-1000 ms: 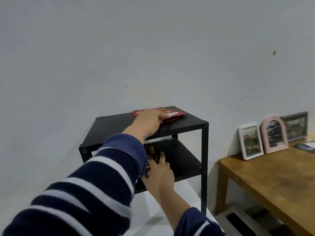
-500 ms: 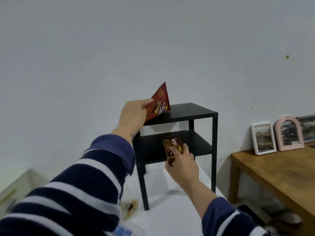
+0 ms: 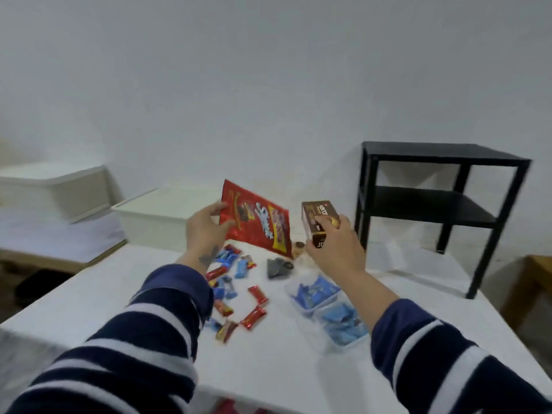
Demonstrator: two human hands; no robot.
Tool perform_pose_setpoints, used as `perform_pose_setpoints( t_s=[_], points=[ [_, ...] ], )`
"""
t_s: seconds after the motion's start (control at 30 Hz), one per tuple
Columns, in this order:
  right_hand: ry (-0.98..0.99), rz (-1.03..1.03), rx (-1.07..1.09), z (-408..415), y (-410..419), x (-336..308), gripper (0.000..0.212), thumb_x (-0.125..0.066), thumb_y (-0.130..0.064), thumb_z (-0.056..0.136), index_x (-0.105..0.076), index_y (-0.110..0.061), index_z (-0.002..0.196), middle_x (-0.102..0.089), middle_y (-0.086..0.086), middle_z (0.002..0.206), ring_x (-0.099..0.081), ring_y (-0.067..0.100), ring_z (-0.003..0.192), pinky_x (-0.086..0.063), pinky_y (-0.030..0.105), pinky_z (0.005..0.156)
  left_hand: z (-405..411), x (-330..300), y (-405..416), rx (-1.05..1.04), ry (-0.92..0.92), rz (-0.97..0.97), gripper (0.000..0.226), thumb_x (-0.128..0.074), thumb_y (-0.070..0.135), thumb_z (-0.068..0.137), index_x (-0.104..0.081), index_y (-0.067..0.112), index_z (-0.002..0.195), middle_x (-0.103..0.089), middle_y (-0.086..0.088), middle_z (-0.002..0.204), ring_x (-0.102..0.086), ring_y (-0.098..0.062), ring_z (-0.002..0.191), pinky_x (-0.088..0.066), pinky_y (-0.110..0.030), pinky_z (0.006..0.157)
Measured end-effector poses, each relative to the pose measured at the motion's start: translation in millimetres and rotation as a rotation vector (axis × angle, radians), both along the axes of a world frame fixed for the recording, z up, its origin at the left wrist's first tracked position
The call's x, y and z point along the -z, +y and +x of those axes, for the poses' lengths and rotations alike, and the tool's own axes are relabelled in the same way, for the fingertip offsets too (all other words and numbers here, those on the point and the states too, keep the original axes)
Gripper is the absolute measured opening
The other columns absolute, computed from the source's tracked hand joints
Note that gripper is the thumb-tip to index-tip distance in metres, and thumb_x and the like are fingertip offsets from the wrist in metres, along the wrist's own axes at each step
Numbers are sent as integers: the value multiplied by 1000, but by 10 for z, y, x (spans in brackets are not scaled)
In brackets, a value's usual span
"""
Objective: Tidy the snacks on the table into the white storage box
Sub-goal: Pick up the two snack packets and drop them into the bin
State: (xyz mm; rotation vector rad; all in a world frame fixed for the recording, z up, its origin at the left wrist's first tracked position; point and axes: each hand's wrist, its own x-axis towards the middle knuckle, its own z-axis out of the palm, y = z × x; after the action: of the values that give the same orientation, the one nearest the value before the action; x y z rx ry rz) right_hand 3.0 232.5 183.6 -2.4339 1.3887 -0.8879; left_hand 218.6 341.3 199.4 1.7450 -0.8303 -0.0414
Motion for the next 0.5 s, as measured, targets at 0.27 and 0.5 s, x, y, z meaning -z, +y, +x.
perform_pose_setpoints(
  t_s=[0.27,0.5],
  points=[
    [81,69,-391,1480,867,391,55,-57,-44,86,-42,-35,138,-34,3,141,-50,28,114,-49,37,87,976,711,1513,-316,161,32,44,-71,2,79,-65,23,117,-59,5,105,-65,-22,95,-57,-41,84],
    [109,115,-697,2913,1376,654,53,-57,-42,85,-44,-36,135,-31,2,144,-48,28,116,-49,38,88,1875,1013,2348,-566,217,37,45,-72,6,80,-64,24,120,-62,6,108,-66,-22,97,-59,-42,81]
  ],
)
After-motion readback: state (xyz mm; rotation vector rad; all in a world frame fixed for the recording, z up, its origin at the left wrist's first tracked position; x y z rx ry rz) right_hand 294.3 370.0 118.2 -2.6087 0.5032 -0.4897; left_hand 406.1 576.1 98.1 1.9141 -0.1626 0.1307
